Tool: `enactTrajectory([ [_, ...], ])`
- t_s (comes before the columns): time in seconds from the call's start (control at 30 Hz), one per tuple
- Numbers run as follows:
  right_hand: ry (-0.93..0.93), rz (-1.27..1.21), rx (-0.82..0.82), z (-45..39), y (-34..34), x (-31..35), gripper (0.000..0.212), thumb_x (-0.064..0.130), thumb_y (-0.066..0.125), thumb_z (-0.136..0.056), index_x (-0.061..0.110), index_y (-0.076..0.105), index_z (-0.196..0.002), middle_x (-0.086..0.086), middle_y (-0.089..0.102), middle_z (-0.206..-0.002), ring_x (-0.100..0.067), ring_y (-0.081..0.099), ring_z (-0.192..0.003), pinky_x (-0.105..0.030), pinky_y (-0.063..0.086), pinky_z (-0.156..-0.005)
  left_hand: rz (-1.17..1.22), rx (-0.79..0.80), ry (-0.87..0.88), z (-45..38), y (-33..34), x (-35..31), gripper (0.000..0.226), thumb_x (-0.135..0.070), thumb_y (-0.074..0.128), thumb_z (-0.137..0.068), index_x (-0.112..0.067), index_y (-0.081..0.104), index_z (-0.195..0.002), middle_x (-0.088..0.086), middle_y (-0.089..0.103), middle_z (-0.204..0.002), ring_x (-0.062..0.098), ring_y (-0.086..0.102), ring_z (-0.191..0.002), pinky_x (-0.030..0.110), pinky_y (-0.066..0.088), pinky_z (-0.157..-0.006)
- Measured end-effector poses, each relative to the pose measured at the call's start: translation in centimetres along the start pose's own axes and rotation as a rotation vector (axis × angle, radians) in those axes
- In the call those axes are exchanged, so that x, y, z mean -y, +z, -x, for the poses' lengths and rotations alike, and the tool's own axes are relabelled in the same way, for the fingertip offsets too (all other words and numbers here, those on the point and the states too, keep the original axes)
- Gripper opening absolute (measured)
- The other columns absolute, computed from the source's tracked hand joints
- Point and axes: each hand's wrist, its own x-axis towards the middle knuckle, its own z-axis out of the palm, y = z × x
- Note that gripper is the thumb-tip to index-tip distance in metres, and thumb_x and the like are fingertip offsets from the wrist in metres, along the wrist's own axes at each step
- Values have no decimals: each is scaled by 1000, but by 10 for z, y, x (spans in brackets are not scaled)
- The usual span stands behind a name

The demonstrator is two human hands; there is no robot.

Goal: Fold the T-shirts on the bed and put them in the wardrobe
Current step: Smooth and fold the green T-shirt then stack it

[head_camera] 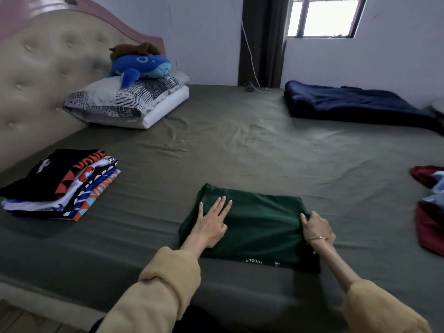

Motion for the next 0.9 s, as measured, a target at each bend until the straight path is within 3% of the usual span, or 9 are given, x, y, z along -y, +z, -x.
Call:
enactTrajectory([
  [0.17,79,-90,-24,-17,-32,-63,35,34,45,-96,3,58,-105,-24,61,-114,-37,56,-108,-38,44,-83,28,48,176,-28,-4,-68,63,-20,28,-99,-26,-7,-151,-4,-12,-159,7,-14,-144,50,-10,-115],
  [0.33,121,-305,59,-24,-53,-94,35,29,51,-95,6,46,-69,-29,60,-110,-40,55,-106,-34,34,-73,84,113,214,-38,8,-129,51,-39,15,-104,-36,-6,-150,-2,-14,-158,8,-16,-144,56,-16,-110],
  [0.37,129,-360,101,-25,-53,-93,35,30,53,-94,6,50,-69,-28,62,-109,-38,57,-104,-33,35,-73,50,115,228,-38,10,-135,51,-39,15,-104,-36,-7,-149,-1,-16,-158,10,-16,-145,57,-16,-109],
  [0.43,158,-575,187,-25,-56,-90,30,31,58,-91,1,63,-91,-21,65,-105,-34,61,-96,-35,47,-78,-19,112,268,-39,14,-144,51,-38,14,-104,-35,-10,-149,1,-18,-158,11,-17,-145,58,-15,-109],
  [0.5,175,-771,240,-20,-64,-82,27,27,59,-90,4,64,-104,-14,66,-92,-27,61,-78,-33,50,-71,-72,107,286,-40,15,-146,51,-37,13,-104,-34,-13,-148,1,-19,-158,13,-19,-144,59,-14,-109],
  [0.7,166,-946,435,-13,-80,-43,16,26,64,-86,12,62,-95,-2,69,-60,-15,64,-51,-25,51,-55,-76,76,293,-42,13,-138,52,-35,16,-104,-34,-8,-150,2,-18,-158,15,-20,-144,56,-14,-110],
  [0.8,123,-989,471,-5,-77,-11,11,16,63,-87,8,57,-88,-1,65,-51,-12,61,-42,-20,50,-43,117,-47,175,-39,10,-123,51,-30,28,-102,-29,14,-151,5,12,-156,19,5,-144,45,7,-115],
  [0.9,109,-934,534,7,-65,27,16,17,64,-87,10,51,-80,3,54,-39,-8,50,-30,-15,41,-36,366,-256,-19,-37,10,-93,37,-22,38,-99,-21,47,-135,4,47,-125,20,39,-121,32,32,-98],
])
